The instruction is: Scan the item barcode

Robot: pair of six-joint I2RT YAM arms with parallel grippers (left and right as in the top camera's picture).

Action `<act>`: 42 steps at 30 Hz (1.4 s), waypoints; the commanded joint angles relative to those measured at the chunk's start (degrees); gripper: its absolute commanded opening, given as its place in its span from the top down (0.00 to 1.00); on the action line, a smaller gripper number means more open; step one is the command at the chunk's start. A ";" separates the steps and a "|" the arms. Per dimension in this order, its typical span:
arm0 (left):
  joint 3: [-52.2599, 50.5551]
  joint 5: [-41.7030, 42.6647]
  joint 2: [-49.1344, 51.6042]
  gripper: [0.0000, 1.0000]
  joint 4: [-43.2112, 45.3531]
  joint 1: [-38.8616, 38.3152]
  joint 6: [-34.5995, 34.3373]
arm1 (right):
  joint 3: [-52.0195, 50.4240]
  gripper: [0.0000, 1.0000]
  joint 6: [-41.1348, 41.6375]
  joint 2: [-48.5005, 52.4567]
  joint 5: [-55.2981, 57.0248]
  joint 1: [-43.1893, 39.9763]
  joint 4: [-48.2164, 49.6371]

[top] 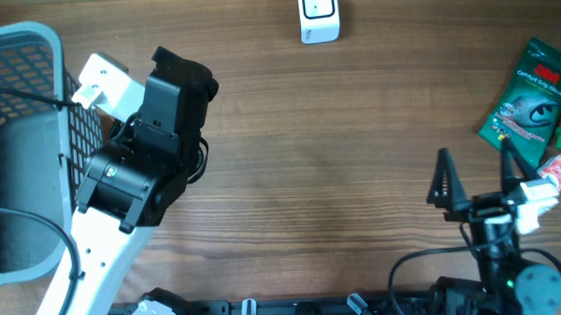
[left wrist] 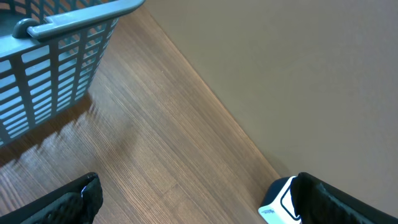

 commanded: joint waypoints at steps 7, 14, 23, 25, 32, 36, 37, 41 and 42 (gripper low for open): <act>0.15 -1.18 -0.35 0.00 0.13 -0.22 0.90 | -10.60 0.00 -0.02 -3.32 7.72 6.08 7.02; 0.15 -1.18 -0.35 0.00 0.13 -0.22 0.90 | -15.26 0.00 -0.09 -3.32 8.76 6.95 7.08; 0.15 -1.18 -0.35 0.00 0.11 -0.22 0.90 | -16.26 0.00 -0.24 -3.32 12.39 6.86 -1.09; 0.15 -1.18 -0.35 0.00 0.11 -0.22 0.90 | -16.26 0.00 -0.22 -3.32 12.39 6.64 -1.38; 0.15 -1.18 -0.35 0.00 0.11 -0.22 0.90 | -16.26 0.00 -0.07 -3.30 12.39 6.69 -1.33; 0.15 -1.18 -0.35 0.00 0.13 -0.22 0.90 | -16.26 0.00 -0.07 -3.26 12.39 6.69 -1.33; 0.15 -1.18 -0.35 0.00 0.11 -0.22 0.90 | -16.26 0.00 -0.07 -3.23 12.39 6.69 -1.33; 0.15 -1.18 -0.35 0.00 0.13 -0.22 0.90 | -16.26 0.01 -0.07 -3.23 12.39 6.69 -1.33; 0.15 -1.18 -0.35 0.00 0.11 -0.22 0.90 | -16.26 0.01 -0.07 -3.23 12.39 6.69 -1.33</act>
